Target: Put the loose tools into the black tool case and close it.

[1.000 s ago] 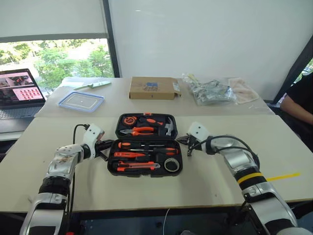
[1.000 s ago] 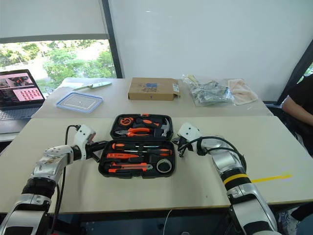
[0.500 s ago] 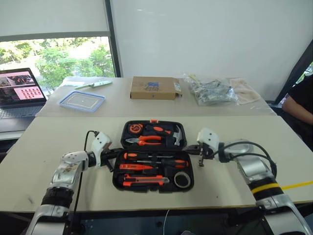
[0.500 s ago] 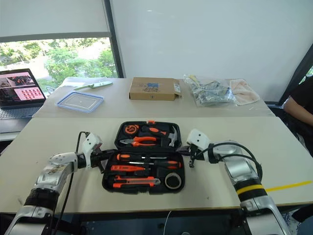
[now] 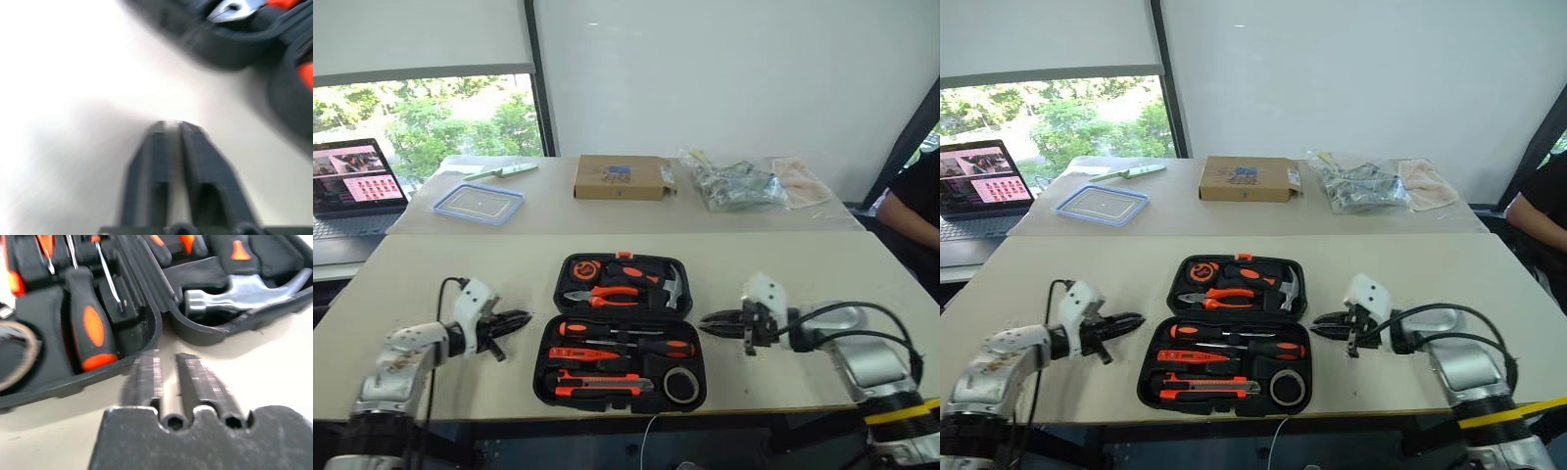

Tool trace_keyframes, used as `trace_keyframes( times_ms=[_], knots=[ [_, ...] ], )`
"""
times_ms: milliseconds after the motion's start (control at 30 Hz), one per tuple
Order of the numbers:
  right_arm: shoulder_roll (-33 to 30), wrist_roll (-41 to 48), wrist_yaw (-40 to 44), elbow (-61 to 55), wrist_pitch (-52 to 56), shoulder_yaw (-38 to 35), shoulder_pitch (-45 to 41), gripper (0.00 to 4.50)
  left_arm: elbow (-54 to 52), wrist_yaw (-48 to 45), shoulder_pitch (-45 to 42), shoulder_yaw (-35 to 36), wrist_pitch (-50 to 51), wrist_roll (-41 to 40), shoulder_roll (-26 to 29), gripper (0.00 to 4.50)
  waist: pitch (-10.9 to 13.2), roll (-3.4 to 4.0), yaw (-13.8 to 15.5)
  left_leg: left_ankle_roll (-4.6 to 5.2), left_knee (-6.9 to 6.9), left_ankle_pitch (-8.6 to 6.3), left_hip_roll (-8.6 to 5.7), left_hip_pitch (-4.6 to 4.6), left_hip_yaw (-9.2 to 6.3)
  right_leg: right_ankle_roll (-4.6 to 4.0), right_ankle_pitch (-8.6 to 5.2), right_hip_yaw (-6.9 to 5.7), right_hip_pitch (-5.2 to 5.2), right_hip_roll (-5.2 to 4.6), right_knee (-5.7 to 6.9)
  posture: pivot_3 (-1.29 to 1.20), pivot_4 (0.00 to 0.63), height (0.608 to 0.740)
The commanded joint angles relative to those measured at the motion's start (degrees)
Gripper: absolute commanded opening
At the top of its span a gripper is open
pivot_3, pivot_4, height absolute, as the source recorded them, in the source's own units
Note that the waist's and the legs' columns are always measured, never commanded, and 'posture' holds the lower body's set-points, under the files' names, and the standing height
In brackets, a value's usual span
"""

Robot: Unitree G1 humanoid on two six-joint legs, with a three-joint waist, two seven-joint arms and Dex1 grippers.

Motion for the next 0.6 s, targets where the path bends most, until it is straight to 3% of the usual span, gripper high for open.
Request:
trace_keyframes(
  times_ms=[33,100,233,600],
  knots=[
    [-2.89,4.8,-4.4,-5.91,18.96,-1.5,-4.51,2.43,-2.29,-0.34,-6.37,1.44,16.98,-6.86,2.84,2.3,0.02,-0.03,0.11,0.0,0.0,0.0,0.02,-0.03,-0.01,0.0,0.0,0.0,-0.01,0.0,-0.01,0.0,0.15,0.74],
    [-1.15,5.54,-9.23,-4.01,29.27,-1.44,-10.13,3.14,-1.9,0.54,-11.61,0.38,25.17,-9.19,2.7,3.05,0.02,-0.04,0.25,0.01,0.07,0.0,0.01,-0.09,-0.06,-0.03,0.02,-0.04,-0.03,0.0,0.03,0.0,0.15,0.74],
    [1.84,5.69,-15.24,1.75,43.09,0.34,-19.13,4.43,0.6,3.39,-19.63,-3.42,33.79,-9.06,1.04,3.06,0.03,-0.07,0.33,0.02,0.11,0.01,-0.02,-0.19,-0.06,-0.05,0.07,-0.03,-0.08,0.04,0.04,0.0,0.15,0.74],
    [10.72,2.8,-24.53,15.97,45.15,3.71,-29.16,4.43,6.64,5.85,-27.43,-11.59,35.99,-5.61,-1.8,3.06,0.03,-0.07,-0.39,0.0,-0.05,0.03,-0.2,-0.26,0.02,-0.03,0.05,-0.04,-0.26,0.07,-0.01,0.0,0.15,0.74]
  ],
)
